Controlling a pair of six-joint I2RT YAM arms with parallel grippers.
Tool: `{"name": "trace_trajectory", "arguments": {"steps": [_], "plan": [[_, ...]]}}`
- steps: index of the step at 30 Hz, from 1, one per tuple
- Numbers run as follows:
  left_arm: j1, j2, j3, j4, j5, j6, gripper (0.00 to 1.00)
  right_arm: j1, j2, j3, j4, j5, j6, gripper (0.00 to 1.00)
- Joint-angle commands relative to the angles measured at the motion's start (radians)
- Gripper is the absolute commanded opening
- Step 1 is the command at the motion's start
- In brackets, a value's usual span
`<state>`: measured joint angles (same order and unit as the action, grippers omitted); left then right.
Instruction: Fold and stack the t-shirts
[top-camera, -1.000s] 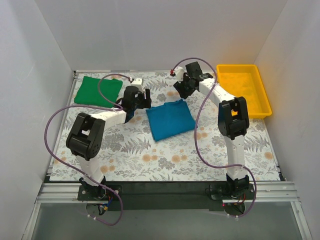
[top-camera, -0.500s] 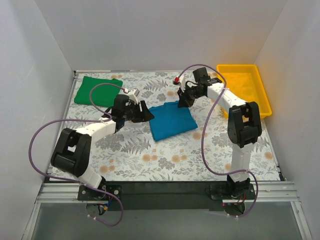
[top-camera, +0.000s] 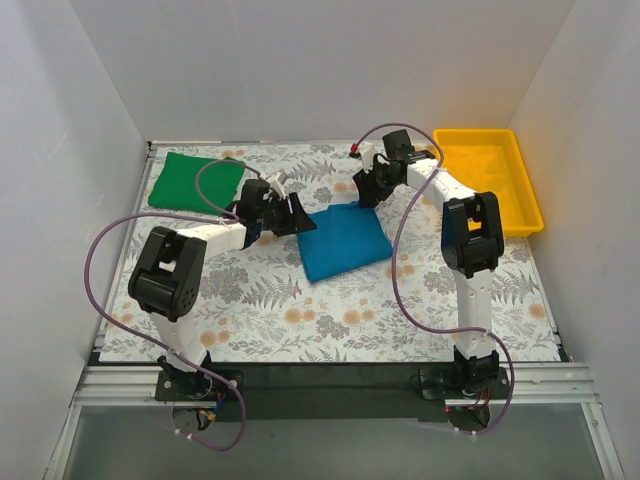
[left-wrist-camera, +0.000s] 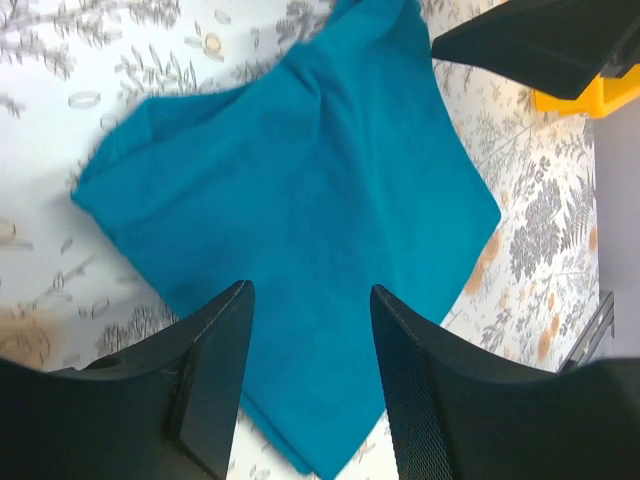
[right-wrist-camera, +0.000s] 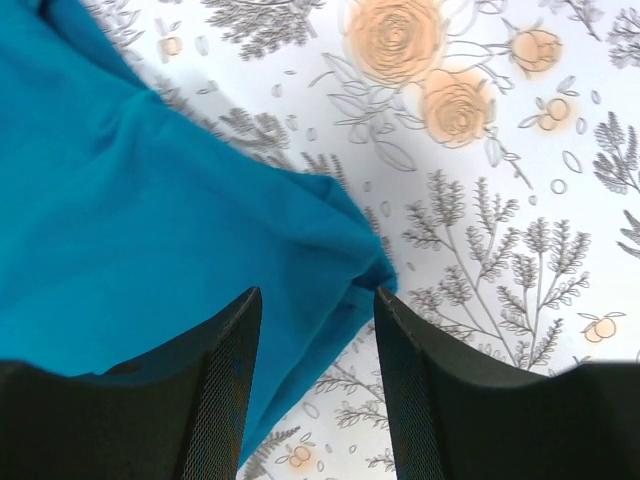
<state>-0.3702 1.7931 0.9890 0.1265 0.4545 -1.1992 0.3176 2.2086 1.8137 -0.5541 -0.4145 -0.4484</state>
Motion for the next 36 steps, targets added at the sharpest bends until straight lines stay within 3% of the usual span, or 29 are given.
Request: {"name": "trace_trajectory", "arguments": {"steps": [1,9,12,16,17,18,30,34,36], "plan": [[0.001,0.035,0.065,0.022,-0.004,-0.005,0.48,-0.008,0.034,0.059,0.028,0.048,0.057,0.56],[0.001,0.135,0.137,0.019,-0.008,-0.025,0.48,-0.009,0.105,0.108,0.029,-0.015,0.088,0.52],[0.002,0.161,0.161,0.009,-0.022,-0.031,0.47,-0.011,0.108,0.105,0.029,-0.046,0.089,0.44],[0.001,0.189,0.183,-0.028,-0.045,-0.039,0.44,-0.023,0.103,0.09,0.028,-0.061,0.088,0.19],[0.002,0.192,0.18,-0.031,-0.051,-0.042,0.43,-0.032,0.099,0.088,0.028,-0.064,0.089,0.06],[0.002,0.192,0.177,-0.036,-0.059,-0.043,0.41,-0.038,0.096,0.082,0.029,-0.064,0.091,0.01],[0.013,0.209,0.181,-0.074,-0.114,-0.066,0.34,-0.118,0.045,0.03,0.046,-0.086,0.108,0.01],[0.013,0.177,0.177,-0.03,-0.057,-0.042,0.41,-0.118,0.011,0.009,0.046,-0.093,0.088,0.64],[0.013,0.12,0.172,-0.004,-0.05,-0.028,0.46,-0.118,-0.019,-0.019,0.046,-0.086,0.076,0.73]]}}
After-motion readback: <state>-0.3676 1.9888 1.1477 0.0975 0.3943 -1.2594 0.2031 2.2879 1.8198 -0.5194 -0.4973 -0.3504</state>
